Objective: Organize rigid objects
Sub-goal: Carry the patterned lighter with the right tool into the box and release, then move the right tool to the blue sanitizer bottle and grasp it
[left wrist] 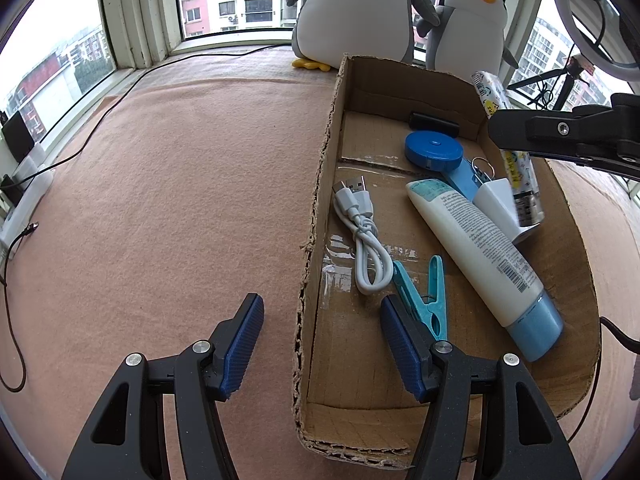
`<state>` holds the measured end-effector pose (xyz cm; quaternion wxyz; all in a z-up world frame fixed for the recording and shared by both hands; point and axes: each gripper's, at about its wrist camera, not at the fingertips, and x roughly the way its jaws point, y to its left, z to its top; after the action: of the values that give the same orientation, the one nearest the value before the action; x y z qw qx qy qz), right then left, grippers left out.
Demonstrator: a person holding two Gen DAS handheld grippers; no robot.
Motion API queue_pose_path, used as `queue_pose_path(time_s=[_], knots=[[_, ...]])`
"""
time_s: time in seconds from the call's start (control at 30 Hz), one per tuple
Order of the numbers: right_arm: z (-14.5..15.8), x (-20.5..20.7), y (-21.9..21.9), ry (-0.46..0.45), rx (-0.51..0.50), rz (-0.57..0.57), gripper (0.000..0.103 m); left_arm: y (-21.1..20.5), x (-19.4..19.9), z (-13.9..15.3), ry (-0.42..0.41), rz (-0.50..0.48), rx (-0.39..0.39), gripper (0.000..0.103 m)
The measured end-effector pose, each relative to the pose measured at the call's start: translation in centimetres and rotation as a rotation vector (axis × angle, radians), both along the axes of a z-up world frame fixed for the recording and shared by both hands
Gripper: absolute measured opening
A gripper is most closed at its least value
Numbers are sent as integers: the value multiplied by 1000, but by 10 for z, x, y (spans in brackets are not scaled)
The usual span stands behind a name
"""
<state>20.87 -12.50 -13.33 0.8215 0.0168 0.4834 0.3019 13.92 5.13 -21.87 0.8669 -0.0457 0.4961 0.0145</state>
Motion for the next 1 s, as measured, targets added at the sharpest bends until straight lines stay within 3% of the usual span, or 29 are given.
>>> queue_pose_path(time_s=[0.2,0.27,0.4,0.47,0.5,1.0], knots=[[1,1,-1,-2,7,-1,22,1,0,0,-1,0,0,65],[3,2,-2,-5,12,-9,29,1,-1,0,0,0,0,65],[7,2,-10,-11,20,-28,34,1,-1,0,0,0,-1,65],[8,3,-14,-17,15,-39,51,1,-1,0,-1,0,0,65],[8,3,-16,-21,14,-45,53,1,-1,0,-1,0,0,65],[10,6,-37,-22,5,-89,69,1,-1,0,-1,0,0,66]])
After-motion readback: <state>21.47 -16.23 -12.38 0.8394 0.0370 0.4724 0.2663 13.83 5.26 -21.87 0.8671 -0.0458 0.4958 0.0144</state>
